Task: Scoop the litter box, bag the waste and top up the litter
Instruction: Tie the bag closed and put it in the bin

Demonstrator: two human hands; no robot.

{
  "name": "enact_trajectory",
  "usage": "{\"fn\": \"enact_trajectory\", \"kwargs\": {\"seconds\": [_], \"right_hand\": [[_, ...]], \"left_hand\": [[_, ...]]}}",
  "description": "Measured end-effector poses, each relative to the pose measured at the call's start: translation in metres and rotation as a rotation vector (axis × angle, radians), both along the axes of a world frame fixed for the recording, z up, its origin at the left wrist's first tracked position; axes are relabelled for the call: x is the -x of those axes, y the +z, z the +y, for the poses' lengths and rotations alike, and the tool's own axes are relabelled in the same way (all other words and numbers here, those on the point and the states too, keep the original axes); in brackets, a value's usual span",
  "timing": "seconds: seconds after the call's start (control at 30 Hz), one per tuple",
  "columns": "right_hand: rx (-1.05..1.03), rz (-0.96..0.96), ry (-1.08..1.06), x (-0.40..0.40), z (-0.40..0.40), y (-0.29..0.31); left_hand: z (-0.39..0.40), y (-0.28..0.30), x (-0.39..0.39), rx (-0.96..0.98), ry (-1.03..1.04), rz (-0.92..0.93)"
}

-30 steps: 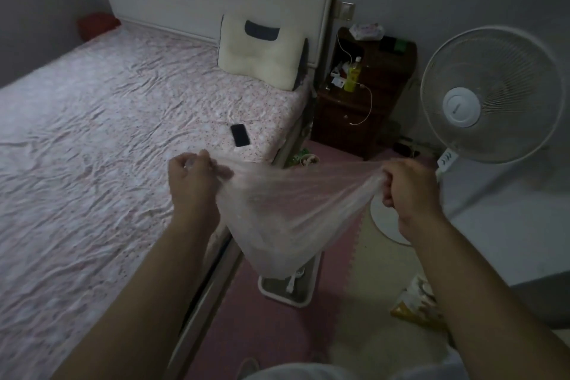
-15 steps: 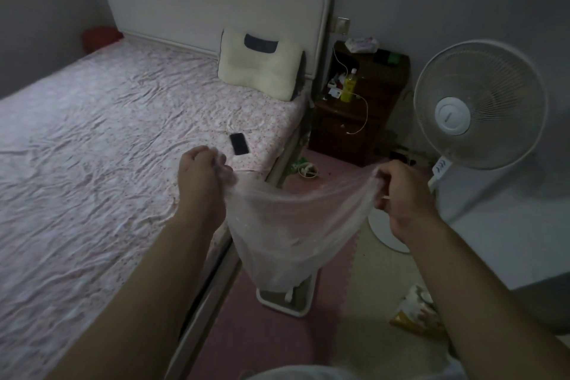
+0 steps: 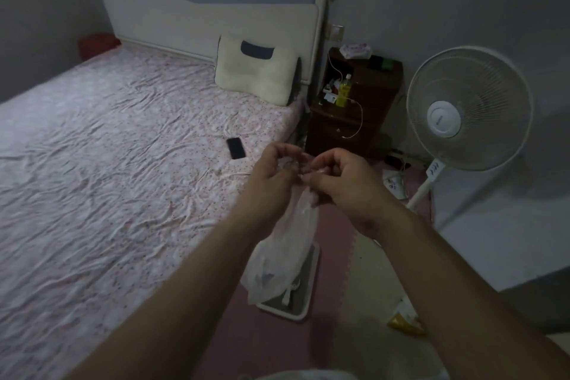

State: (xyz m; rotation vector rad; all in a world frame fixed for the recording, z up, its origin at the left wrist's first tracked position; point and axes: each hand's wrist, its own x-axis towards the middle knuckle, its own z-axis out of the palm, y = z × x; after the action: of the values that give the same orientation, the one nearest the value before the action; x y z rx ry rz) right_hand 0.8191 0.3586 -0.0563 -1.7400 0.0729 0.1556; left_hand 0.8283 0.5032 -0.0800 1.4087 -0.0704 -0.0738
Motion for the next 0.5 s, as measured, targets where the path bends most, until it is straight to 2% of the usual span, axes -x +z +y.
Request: {"fn": "enact_trajectory", "kwargs": {"seconds": [0.13, 0.2, 0.33, 0.5], "right_hand": [[0.06, -0.034, 0.023, 0.005, 0.0, 0.0], [0.12, -0.053, 0.026, 0.008, 0.0, -0.001], [0.393, -0.175, 0.044, 0.01, -0.003, -0.004], [0.472, -0.227, 0.106, 0.012, -0.007, 0.004]], "left_hand": [[-0.005, -0.003, 0.008, 0.126, -0.086, 0.08], [-0.008, -0.006, 0.01, 0.094, -0.102, 0.089], [-0.011, -0.009, 0.013, -0.038, -0.148, 0.042], [-0.011, -0.009, 0.017, -0.026, -0.206, 0.04]]}}
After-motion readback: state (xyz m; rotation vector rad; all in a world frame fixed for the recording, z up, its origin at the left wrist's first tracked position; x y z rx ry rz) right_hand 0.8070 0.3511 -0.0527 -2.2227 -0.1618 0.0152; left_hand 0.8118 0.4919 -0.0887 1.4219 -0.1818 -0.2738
